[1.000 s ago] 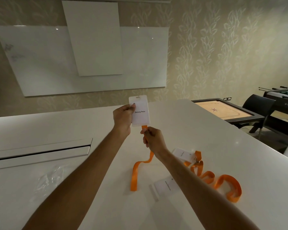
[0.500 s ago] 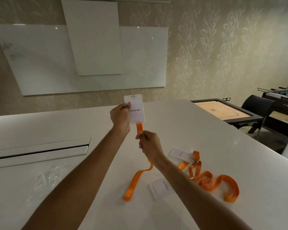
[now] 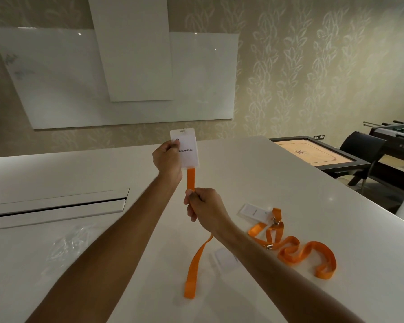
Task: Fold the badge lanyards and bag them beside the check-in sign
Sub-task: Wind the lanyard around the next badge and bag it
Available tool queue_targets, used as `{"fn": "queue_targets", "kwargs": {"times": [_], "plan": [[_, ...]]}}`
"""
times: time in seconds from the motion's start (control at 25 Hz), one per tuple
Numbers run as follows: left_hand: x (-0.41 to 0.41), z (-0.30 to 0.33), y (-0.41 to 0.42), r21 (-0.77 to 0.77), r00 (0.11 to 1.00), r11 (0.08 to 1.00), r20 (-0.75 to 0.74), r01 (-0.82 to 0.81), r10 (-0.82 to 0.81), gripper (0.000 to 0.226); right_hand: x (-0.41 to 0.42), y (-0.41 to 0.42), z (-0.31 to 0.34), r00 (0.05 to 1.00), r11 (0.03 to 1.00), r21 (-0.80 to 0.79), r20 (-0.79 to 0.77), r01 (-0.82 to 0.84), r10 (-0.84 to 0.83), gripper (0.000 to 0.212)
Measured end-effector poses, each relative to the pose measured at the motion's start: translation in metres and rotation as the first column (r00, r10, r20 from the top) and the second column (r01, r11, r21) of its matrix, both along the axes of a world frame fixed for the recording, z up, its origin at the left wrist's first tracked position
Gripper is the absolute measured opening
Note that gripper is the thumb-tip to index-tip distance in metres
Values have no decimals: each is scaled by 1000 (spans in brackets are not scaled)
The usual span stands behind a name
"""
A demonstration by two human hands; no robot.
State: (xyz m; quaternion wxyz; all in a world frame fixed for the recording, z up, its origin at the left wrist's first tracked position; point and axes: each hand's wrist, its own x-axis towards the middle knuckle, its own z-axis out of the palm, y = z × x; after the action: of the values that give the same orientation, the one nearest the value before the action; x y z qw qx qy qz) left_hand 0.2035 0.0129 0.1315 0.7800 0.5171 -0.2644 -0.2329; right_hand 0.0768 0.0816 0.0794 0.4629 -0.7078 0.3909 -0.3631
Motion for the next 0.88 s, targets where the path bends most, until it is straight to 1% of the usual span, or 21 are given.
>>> {"fn": "queue_targets", "kwargs": {"times": [0.2, 0.32, 0.4, 0.48, 0.56, 0.68, 0.76, 0.84, 0.88], "plan": [[-1, -5, -2, 29, 997, 999, 69, -44, 42, 8, -6, 14, 8, 999, 999, -23, 3, -47, 47, 39], [0, -7, -3, 23, 1000, 999, 10, -29, 29, 8, -8, 22, 14, 996, 995, -53, -4, -90, 90, 40], [0, -7, -1, 20, 1000, 1000, 7, -20, 20, 9, -10, 27, 19, 992, 989, -78, -25, -123, 122, 40], [0, -10, 1, 20, 998, 1000, 55, -25, 23, 12, -13, 32, 26, 987, 984, -80, -22, -159, 157, 39], [1, -13, 4, 25, 995, 999, 95, -30, 27, 17, -17, 36, 36, 979, 976, -77, 18, -203, 205, 36], [3, -20, 10, 76, 984, 996, 173, -52, 38, 26, -22, 38, 55, 958, 955, -142, 83, -262, 275, 34], [4, -28, 16, 44, 985, 999, 173, 8, -16, 32, -24, 35, 67, 944, 939, -194, 117, -284, 309, 31], [-1, -34, 24, 32, 976, 988, 153, 149, -152, 31, -25, 29, 79, 939, 928, -249, 135, -277, 317, 28], [-4, -36, 25, 43, 971, 984, 159, 172, -176, 30, -26, 25, 85, 942, 925, -277, 138, -260, 306, 28]]}}
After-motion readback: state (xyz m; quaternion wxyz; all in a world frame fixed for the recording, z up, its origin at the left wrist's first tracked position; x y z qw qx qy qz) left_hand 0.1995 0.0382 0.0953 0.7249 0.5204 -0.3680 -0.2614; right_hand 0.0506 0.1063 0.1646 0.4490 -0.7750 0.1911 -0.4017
